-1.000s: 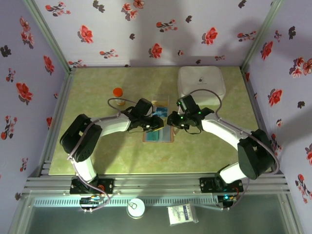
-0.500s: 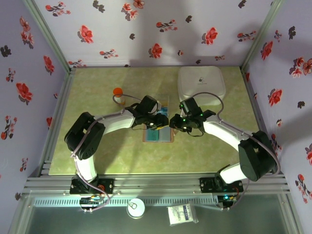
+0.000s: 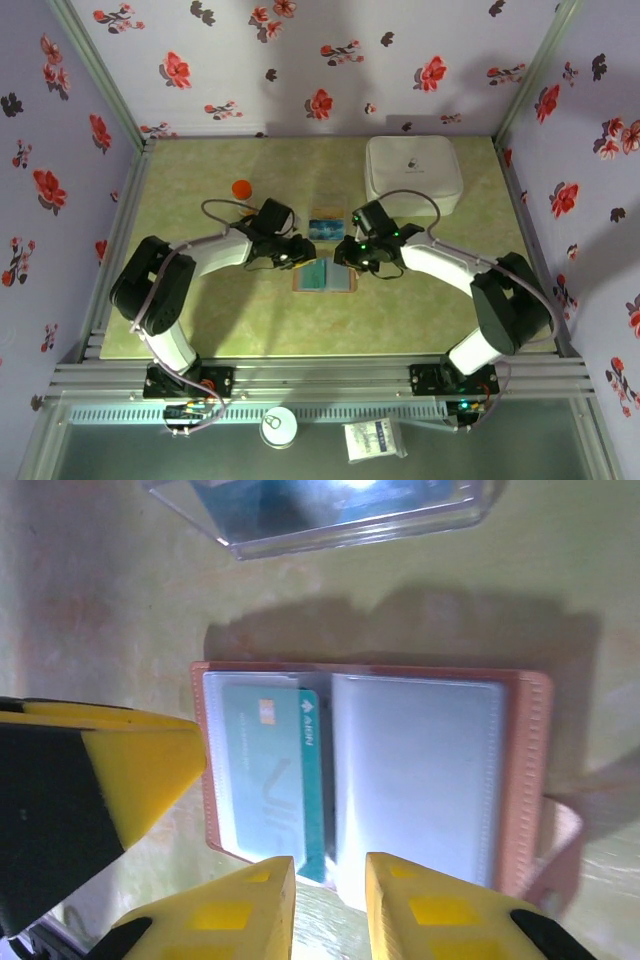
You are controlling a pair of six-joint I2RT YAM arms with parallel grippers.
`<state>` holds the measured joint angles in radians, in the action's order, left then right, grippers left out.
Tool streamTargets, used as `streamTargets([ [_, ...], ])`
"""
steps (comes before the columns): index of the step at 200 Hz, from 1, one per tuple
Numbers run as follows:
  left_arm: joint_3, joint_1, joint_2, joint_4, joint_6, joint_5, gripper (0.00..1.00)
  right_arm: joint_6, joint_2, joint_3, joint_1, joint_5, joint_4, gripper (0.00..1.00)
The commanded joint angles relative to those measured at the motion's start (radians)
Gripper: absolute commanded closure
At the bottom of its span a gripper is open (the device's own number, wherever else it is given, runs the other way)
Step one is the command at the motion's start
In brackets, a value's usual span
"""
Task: Take the credit cards out of the card holder
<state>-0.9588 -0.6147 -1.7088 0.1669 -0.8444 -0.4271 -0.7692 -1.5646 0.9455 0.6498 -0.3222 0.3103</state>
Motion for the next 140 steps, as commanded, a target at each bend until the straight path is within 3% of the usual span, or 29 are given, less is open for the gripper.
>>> streamTargets([
  [1, 0.053, 0.025, 0.049, 0.029, 0.047, 0.009, 0.76, -0.021, -0.048, 0.058, 0.033, -0.002, -0.008, 0.75],
  [56, 0.125, 0.042, 0.052, 0.007, 0.053, 0.008, 0.86, -0.051, -0.162, 0.091, 0.057, -0.049, -0.079, 0.76],
  [140, 0.173, 0.043, 0.058, -0.018, 0.022, 0.007, 0.87, -0.024, -0.226, 0.023, 0.037, -0.011, -0.077, 0.77],
])
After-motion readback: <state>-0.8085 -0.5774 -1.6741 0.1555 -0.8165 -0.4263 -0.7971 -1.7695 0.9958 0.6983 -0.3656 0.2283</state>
